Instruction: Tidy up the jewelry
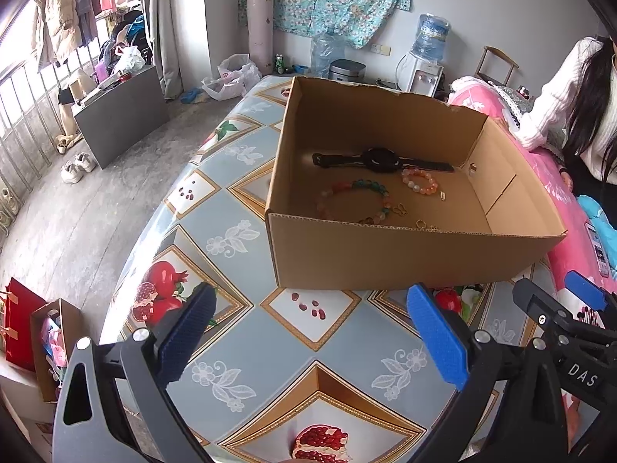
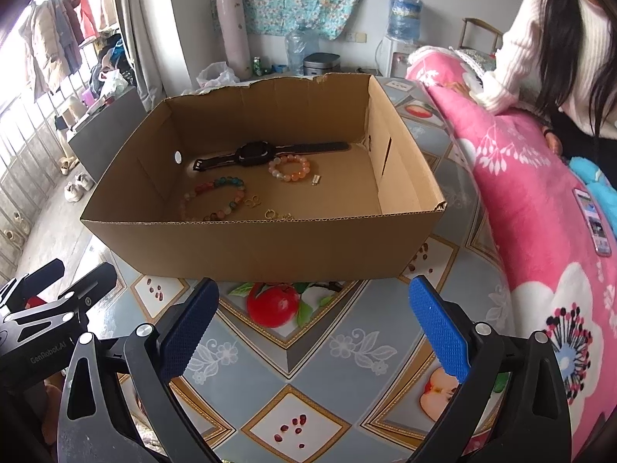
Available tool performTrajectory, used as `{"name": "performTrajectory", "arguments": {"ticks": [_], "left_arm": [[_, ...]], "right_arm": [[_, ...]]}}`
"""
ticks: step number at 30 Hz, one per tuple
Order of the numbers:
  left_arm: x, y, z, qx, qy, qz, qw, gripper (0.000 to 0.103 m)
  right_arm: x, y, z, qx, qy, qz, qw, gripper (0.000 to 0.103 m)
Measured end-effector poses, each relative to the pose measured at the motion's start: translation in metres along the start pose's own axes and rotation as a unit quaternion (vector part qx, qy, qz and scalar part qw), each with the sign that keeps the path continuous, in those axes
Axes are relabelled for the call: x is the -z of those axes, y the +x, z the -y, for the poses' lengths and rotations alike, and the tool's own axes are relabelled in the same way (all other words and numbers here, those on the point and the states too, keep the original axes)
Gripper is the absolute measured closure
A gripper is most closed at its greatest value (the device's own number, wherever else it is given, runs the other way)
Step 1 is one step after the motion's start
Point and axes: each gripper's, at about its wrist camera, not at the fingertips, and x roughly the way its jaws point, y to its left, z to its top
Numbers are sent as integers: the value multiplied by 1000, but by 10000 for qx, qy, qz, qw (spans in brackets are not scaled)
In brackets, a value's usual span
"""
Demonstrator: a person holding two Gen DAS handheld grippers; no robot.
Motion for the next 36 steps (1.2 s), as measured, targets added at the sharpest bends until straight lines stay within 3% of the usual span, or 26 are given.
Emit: {"name": "performTrajectory", "arguments": {"ticks": [36], "left_arm": [[-11, 4, 12, -30, 188, -86, 9998, 5]], "right_arm": [[-10, 6, 2, -31, -148, -12, 9999, 8]]}}
